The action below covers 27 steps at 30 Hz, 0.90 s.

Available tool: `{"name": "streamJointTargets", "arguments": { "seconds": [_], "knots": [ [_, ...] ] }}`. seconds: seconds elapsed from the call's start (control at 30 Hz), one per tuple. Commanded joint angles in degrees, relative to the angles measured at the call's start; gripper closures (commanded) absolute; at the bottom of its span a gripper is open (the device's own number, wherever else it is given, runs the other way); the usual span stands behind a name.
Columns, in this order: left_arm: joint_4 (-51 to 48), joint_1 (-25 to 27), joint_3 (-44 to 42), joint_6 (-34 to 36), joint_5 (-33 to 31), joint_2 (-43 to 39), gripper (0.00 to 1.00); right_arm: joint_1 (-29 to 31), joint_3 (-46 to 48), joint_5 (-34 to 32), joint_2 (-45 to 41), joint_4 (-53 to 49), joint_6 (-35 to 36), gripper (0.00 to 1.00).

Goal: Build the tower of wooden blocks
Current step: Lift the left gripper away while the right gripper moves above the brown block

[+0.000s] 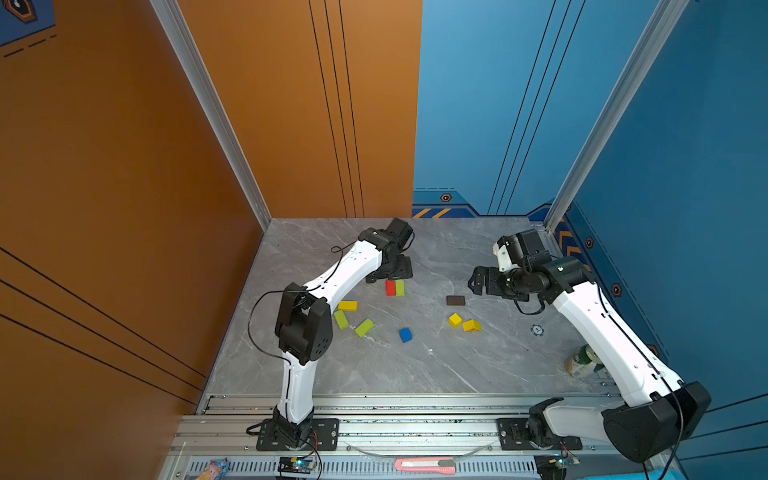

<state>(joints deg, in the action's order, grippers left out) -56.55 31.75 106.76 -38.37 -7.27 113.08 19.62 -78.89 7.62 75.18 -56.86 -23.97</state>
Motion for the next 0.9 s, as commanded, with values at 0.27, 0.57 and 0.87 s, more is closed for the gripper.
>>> {"name": "streamJointTargets", "arguments": {
  "seconds": [0.27, 0.57, 0.87],
  "knots": [
    [-2.4, -0.3, -6.9, 4.8, -4.5, -14.0, 0.02, 2.3, -2.3, -2.9, 5.4, 3.2, -0.7, 0.00],
    [-1.8, -0.8, -13.0, 8.0, -6.9, -24.7, 0.02, 7.6, -7.3, -4.0, 12.7, 5.5, -2.8, 0.00],
    [5.0, -1.1, -24.9, 9.8, -6.1, -37.5, 0.02, 11.2, -16.2, -9.0, 21.4, 1.8, -3.9, 0.00]
  ]
}}
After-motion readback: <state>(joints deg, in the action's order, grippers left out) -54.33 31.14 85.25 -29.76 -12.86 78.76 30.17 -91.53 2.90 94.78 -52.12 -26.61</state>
